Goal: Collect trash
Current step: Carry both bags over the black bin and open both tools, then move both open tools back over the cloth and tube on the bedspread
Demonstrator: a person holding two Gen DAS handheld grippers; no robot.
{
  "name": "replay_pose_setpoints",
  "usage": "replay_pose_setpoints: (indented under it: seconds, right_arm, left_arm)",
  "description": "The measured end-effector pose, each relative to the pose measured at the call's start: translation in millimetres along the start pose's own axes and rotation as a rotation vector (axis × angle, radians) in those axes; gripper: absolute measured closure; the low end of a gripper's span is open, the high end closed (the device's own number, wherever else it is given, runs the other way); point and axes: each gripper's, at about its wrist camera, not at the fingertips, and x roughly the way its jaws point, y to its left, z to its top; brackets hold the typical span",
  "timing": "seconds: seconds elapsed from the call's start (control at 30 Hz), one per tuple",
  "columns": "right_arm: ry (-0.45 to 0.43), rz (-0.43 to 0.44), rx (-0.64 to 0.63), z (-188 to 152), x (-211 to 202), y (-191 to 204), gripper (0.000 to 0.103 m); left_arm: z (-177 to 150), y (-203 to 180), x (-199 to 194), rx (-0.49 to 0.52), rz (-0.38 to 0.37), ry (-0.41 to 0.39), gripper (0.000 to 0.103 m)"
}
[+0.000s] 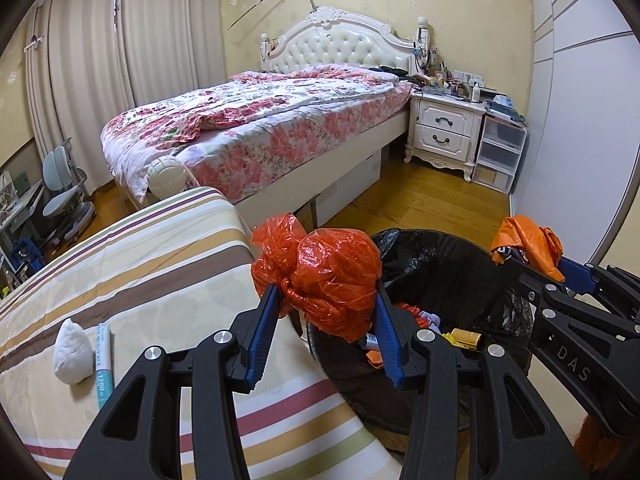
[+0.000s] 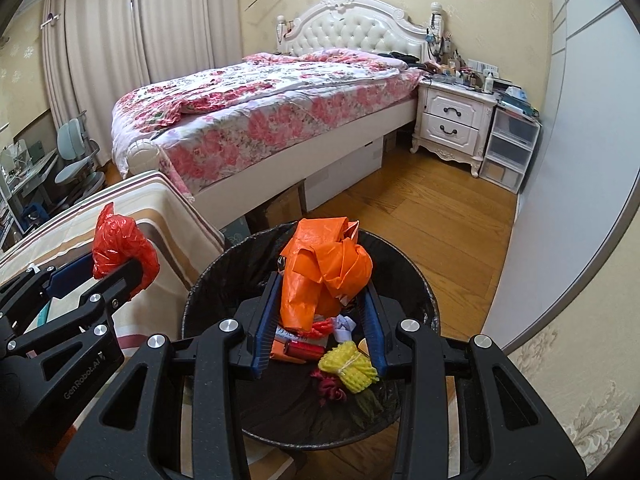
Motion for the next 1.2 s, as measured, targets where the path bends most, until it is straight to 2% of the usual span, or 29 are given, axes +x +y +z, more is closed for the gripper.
replay_pose_setpoints:
  seconds: [0.4,0.5,0.53,0.6,0.63,0.7,0.9,1.2]
  right_arm:
    - [0.0,-0.008,0.03,2.5,10.0,-15.0,0.066]
    - [-0.006,-0.014,0.038,1.8,11.5,-15.6,0.065]
    - [-0.006,-0.015,0.04,1.8,12.1,-15.8,0.063]
    - [-0.007,-0.019,0.046,1.2,12.8,-17.3,0.051]
    - [-0.011,-0.022,0.048,0.8,12.4,-17.8,0.048]
    - [-0.012,-0.029,0.048,0.3,12.0,-18.5,0.048]
    - [-0.019,-0.046,0.063,1.5,7.4,-22.4,0.043]
    - [-0.029,-0.062,0.063,0.1,-0.9,-18.1,0.03]
  left_arm:
    - [9.7,-12.4,14.7,0.02,0.01,0.017,0.056]
    - [10.1,-12.4,18.5,0.013,0.008,0.028,0.047]
    - [9.7,-12.5,19.5,0.01,0.012,0.031,0.045]
    - [9.4,-11.8,20.4,0.01,0.02,0.03,0.035]
    - [9.1,-12.0,20.4,0.012,0.022,0.03,0.034]
    - [8.6,-12.1,20.2,0.018,0.025,0.028,0.03]
    - [9.0,-7.6,17.9,0.013,0.032,0.032,0.027]
    - [4.6,10.5,1.1,-0.018,0.064,0.021,0.025]
